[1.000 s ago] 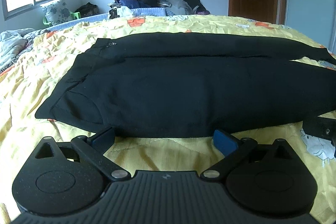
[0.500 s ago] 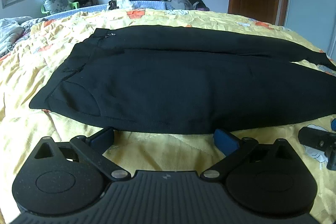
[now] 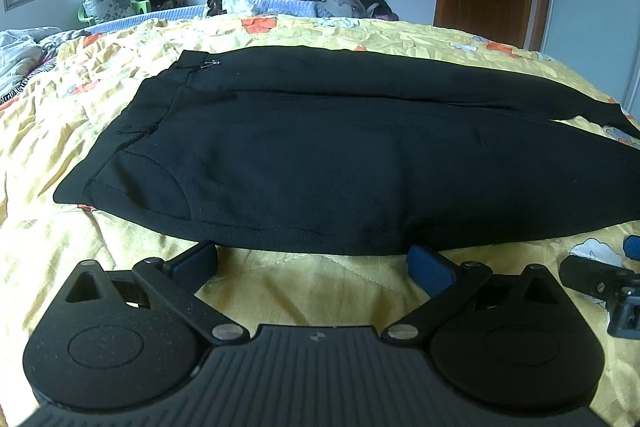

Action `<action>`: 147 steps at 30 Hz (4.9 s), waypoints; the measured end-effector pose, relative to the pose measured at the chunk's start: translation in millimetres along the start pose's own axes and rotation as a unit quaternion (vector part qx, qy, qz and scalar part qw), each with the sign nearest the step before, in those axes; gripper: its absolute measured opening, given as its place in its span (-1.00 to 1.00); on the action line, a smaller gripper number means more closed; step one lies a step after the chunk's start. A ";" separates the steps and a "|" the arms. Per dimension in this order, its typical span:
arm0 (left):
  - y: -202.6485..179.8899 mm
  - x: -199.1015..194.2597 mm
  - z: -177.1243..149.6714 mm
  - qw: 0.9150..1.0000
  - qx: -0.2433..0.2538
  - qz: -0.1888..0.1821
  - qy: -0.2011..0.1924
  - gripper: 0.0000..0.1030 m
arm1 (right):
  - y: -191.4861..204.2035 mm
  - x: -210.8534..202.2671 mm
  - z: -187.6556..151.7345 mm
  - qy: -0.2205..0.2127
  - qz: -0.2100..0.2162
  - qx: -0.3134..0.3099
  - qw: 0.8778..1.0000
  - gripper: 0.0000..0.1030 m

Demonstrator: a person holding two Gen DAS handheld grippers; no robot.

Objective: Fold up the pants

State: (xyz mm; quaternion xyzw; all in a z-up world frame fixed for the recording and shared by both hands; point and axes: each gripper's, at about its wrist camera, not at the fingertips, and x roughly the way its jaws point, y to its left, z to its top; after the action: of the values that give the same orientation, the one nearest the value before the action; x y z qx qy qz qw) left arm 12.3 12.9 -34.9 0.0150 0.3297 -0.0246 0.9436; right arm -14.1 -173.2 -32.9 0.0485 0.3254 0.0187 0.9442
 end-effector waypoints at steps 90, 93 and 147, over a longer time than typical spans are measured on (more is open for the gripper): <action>199.5 79.5 143.0 0.922 -0.355 -0.145 0.061 -0.93 | 40.4 74.4 142.7 -0.057 0.249 -0.441 0.860 -0.93; 199.5 60.4 120.7 0.923 -0.347 -0.151 0.076 -0.93 | 32.3 51.0 128.4 -0.039 0.269 -0.417 0.867 -0.93; -102.7 26.4 48.3 0.962 0.156 -0.222 -0.004 0.23 | -268.1 69.3 203.2 -0.063 -0.065 0.118 0.989 0.37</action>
State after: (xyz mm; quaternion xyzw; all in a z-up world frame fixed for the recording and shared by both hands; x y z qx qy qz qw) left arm 57.2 -92.8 -14.8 0.0879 0.3133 -0.2849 0.9016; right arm 166.7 -451.4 56.0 0.1392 0.2679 -0.0844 0.9496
